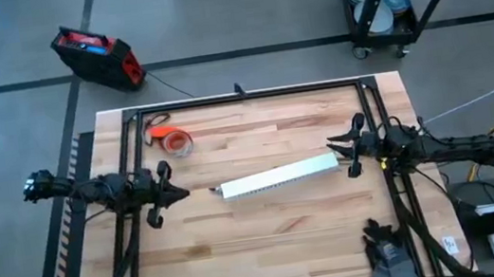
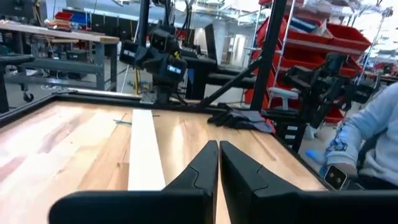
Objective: Ziptie cables
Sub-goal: Return to Home Position
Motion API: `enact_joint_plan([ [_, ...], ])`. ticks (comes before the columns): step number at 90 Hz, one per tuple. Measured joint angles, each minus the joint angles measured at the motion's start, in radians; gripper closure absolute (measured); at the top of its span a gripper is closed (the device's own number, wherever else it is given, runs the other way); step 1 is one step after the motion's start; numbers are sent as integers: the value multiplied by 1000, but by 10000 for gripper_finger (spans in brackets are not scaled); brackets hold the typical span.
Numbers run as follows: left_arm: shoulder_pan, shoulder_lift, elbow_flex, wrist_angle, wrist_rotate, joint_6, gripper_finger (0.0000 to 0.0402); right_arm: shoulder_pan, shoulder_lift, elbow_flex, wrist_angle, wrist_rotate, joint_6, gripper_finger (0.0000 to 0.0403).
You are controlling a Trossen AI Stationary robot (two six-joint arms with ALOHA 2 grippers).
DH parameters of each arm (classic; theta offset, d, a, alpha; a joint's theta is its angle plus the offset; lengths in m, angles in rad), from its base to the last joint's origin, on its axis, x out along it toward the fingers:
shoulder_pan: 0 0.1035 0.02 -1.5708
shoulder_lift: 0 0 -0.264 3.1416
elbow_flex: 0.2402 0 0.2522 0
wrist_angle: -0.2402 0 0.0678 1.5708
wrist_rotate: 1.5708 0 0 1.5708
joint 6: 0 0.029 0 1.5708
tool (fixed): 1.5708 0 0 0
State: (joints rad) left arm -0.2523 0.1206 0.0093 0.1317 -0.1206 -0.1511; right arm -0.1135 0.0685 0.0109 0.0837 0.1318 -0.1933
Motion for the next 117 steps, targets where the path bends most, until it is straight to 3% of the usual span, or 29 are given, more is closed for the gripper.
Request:
enact_joint_plan([
  [39,0,72,0,0,0,0,399,0,0,0,0,0,1,320],
  [117,0,172,-1,1,0,0,395,0,0,0,-1,0,0,360],
])
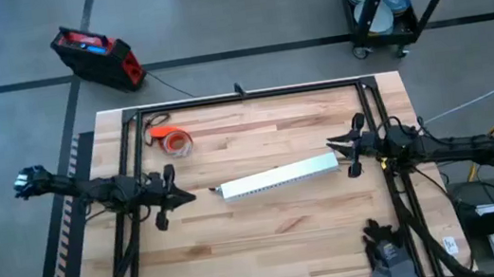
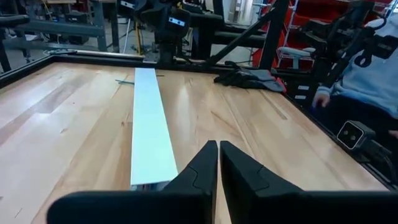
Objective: Ziptie cables
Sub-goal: Return to Home Position
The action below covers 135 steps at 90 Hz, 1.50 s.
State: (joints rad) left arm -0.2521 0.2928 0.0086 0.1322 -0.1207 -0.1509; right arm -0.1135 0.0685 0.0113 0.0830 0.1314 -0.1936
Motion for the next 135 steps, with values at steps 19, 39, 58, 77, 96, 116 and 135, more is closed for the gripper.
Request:
enact_joint_plan([
  [19,0,15,0,0,0,0,398,0,0,0,0,0,1,353],
  [39,0,29,0,0,0,0,398,0,0,0,0,0,1,339],
  [58,0,40,0,0,0,0,395,0,0,0,0,0,0,328],
  [77,0,46,0,0,0,0,399,0,0,0,0,0,1,321],
  [96,0,49,0,0,0,0,398,0,0,0,0,0,0,319],
  [116,0,49,0,0,0,0,395,0,0,0,0,0,2,334],
  [135,0,49,0,0,0,0,400,0,0,0,0,0,1,350],
])
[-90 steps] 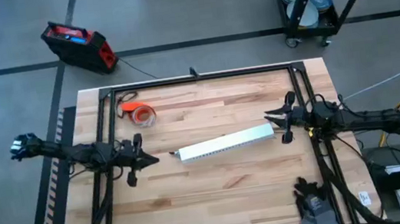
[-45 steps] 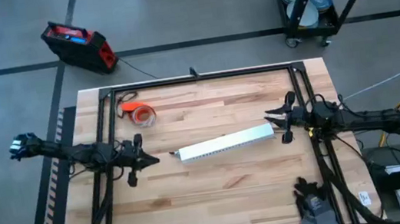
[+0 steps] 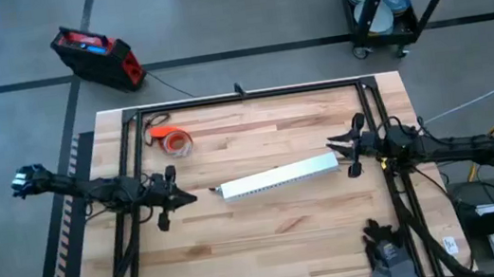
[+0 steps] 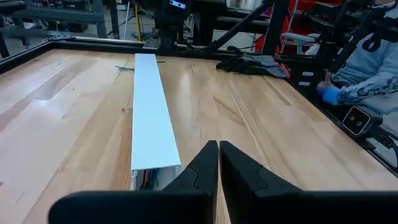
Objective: Ziptie cables
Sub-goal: Return to Home Position
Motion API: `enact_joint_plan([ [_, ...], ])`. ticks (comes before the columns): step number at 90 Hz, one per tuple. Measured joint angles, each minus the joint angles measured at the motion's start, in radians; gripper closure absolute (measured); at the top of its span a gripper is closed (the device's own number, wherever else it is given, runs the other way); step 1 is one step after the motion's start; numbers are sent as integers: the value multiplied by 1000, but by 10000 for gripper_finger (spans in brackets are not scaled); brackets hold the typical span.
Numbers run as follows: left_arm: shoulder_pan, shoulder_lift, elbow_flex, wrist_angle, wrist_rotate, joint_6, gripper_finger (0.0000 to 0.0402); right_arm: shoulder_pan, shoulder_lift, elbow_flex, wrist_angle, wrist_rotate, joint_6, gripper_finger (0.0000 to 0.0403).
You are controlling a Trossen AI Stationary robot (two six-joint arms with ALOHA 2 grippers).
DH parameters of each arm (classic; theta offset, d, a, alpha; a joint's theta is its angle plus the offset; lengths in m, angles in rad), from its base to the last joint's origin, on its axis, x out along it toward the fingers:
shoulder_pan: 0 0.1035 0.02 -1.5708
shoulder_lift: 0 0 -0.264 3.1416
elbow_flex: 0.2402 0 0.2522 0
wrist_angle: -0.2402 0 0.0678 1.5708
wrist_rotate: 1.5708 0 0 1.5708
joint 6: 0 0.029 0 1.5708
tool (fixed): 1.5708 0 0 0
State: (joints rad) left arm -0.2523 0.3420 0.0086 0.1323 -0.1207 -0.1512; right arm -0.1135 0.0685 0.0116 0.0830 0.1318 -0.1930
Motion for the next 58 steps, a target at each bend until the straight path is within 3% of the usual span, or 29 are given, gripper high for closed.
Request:
enact_joint_plan([
  [24,0,0,0,0,0,0,395,0,0,0,0,0,1,359],
  [58,0,0,0,0,0,0,400,0,0,0,0,0,-1,336],
])
